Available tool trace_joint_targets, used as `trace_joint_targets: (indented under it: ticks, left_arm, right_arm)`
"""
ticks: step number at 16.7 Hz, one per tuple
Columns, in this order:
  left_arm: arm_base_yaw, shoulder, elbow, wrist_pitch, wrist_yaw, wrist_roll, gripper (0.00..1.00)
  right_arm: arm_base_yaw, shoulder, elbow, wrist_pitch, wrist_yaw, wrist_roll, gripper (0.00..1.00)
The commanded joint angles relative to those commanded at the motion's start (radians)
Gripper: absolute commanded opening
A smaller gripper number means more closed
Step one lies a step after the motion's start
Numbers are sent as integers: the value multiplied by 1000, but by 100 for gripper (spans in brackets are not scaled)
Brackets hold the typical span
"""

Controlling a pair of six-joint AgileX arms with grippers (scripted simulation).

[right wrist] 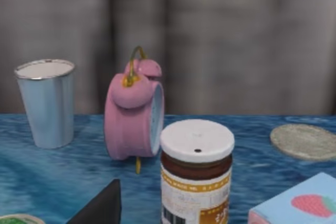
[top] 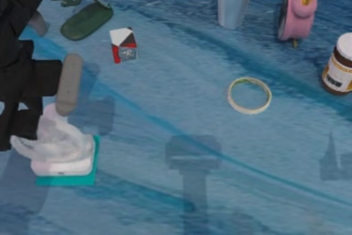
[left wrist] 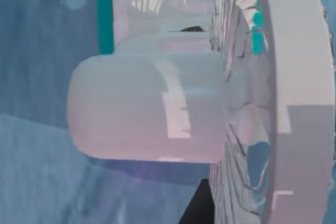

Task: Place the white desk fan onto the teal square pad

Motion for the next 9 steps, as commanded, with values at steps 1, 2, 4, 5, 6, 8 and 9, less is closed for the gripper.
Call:
trace_joint_targets:
  ticks: [1, 2, 4, 5, 6, 8, 9]
  left_arm:
    - [0, 0, 0, 0, 0, 0, 83]
    - [0, 0, 0, 0, 0, 0, 90]
    - [0, 0, 0, 0, 0, 0, 100]
    - [0, 0, 0, 0, 0, 0, 100]
    - [0, 0, 0, 0, 0, 0, 100]
    - [0, 0, 0, 0, 0, 0, 100]
    - [0, 0, 0, 0, 0, 0, 100]
  right_arm:
    - [0, 0, 0, 0, 0, 0, 100]
    - [0, 0, 0, 0, 0, 0, 100]
    - [0, 0, 0, 0, 0, 0, 100]
    - [0, 0, 0, 0, 0, 0, 100]
    - [0, 0, 0, 0, 0, 0, 100]
    - [0, 0, 0, 0, 0, 0, 100]
    - [0, 0, 0, 0, 0, 0, 100]
